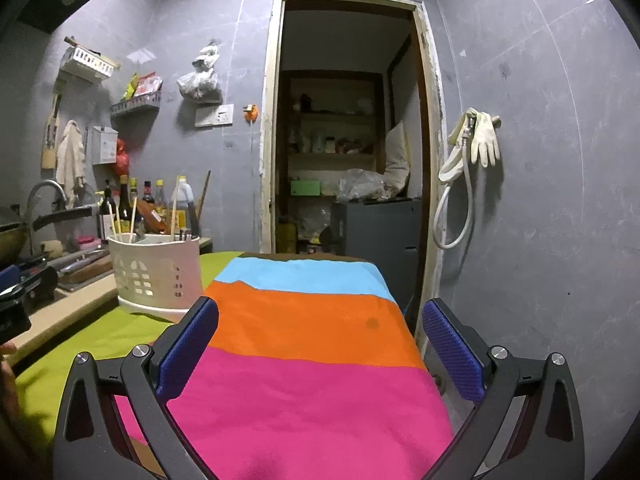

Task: Organize utensils

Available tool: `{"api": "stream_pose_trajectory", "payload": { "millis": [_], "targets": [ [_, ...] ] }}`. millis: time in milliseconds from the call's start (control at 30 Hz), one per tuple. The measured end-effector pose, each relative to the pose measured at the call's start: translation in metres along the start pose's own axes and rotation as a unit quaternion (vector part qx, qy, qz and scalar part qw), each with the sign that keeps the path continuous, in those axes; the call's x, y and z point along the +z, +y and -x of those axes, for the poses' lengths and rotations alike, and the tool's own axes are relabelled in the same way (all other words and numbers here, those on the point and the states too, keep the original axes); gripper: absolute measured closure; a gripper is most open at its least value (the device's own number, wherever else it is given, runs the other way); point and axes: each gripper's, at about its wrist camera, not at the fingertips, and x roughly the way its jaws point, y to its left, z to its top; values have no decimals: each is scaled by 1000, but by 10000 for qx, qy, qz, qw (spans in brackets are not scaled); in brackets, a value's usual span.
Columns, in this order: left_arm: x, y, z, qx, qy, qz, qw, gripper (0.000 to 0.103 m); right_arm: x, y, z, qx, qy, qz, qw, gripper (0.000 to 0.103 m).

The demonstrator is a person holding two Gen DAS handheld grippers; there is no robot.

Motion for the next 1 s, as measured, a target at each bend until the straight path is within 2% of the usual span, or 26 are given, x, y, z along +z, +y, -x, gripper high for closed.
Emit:
{"api": "stream_pose_trajectory", "payload": {
  "millis": [1000],
  "targets": [
    [-3, 2, -10, -30, 131, -13, 9999, 2, -4, -3, -7, -41, 136, -86, 9999, 0]
  ]
}}
